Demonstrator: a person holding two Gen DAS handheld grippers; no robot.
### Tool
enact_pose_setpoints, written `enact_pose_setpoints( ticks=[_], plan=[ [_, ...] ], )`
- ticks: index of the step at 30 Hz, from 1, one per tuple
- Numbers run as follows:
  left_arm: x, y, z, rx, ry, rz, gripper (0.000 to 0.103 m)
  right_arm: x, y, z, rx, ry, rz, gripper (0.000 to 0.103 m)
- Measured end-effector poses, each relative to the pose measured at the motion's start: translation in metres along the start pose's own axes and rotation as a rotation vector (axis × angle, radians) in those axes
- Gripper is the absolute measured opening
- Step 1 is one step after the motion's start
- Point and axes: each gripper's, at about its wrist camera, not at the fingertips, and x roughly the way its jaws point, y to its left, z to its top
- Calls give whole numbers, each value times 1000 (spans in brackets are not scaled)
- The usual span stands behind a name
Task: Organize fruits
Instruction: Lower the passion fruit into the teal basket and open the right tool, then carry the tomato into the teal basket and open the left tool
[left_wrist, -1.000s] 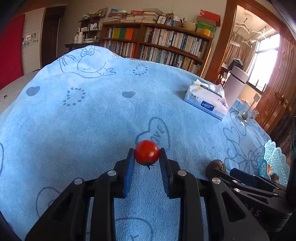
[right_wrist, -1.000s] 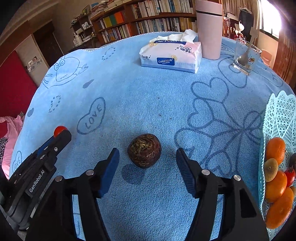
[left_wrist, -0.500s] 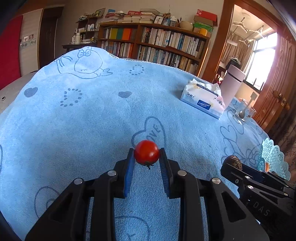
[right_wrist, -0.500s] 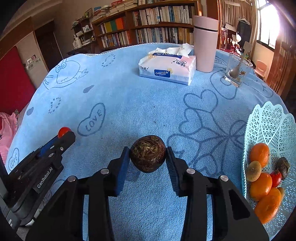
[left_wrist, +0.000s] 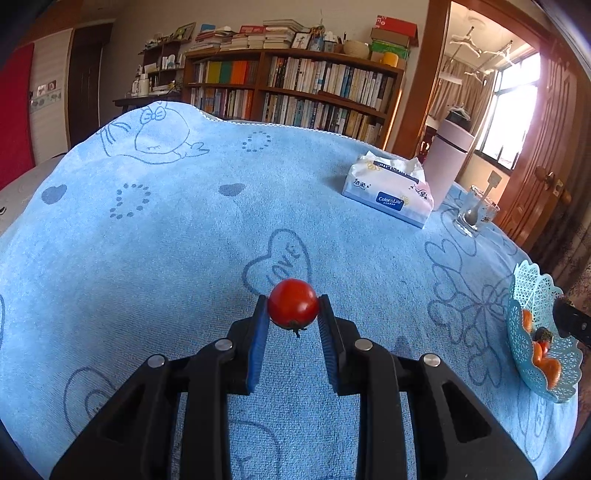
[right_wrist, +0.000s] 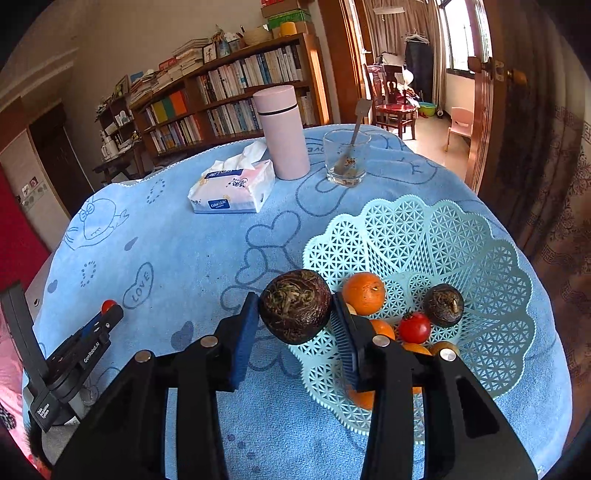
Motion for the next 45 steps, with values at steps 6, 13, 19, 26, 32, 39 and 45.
enact_pose_setpoints(
  ticks=[6,13,19,26,32,39,45],
  plan=[
    [-5,-9,-3,22,7,-24,27,-13,-46,-3,99,-14,-56,41],
    [-17,-26,-7,58,16,-72,27,-27,-75,-9,171,-33,-74,50],
    [-28,-48,-8,101,21,-126,27,-44,-90,-17,208,-67,-75,52],
    [-36,-89,-8,172,35,-207,27,-63,-98,-30,201,-114,-107,58],
    [-42,-127,-9,241,46,-267,27,-75,-109,-40,187,-159,-146,61],
    [-45,-174,-11,299,81,-369,27,-78,-129,-48,207,-171,-142,61],
    [-43,-217,-18,352,122,-465,27,-85,-145,-57,227,-181,-144,61]
  ],
)
